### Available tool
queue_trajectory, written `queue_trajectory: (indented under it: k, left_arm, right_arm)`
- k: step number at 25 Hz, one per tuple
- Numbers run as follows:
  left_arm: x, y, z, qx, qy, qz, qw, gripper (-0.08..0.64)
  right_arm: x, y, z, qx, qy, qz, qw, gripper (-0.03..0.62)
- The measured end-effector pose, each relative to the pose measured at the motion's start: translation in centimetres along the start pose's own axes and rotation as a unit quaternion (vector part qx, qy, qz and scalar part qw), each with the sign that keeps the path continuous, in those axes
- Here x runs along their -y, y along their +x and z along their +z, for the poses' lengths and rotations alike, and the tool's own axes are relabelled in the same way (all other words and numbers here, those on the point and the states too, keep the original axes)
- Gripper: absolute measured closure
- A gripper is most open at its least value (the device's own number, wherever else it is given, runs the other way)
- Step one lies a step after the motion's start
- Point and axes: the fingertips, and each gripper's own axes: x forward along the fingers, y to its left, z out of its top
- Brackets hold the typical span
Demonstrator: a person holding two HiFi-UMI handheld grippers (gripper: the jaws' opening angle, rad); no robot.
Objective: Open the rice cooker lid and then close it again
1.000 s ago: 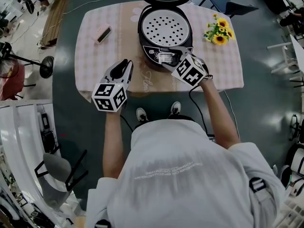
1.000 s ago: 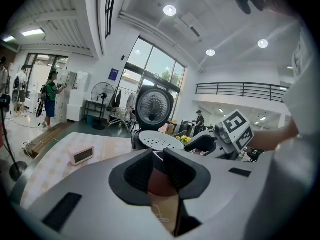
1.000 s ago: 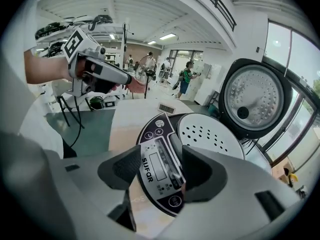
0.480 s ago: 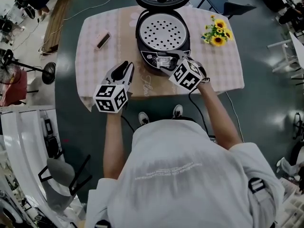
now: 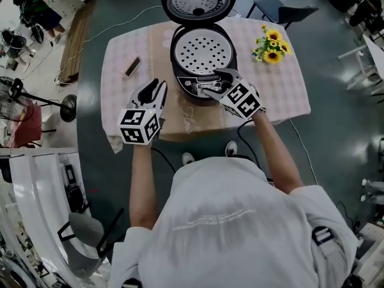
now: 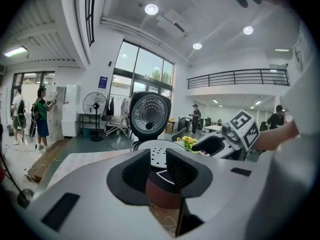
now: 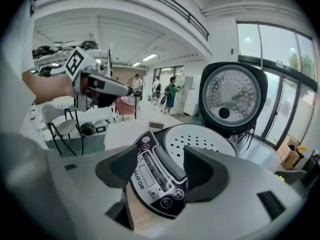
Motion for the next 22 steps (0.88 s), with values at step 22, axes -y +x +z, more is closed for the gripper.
queue_trajectory:
  k: [22]
  left_arm:
    - [-4.9,-3.8,12.3,0.101,0.108,0.042,0.9882,0.454]
  right_arm:
    - [10.5,-18.7,8.9,0.172,0.080,-0.241,0.952,0.341]
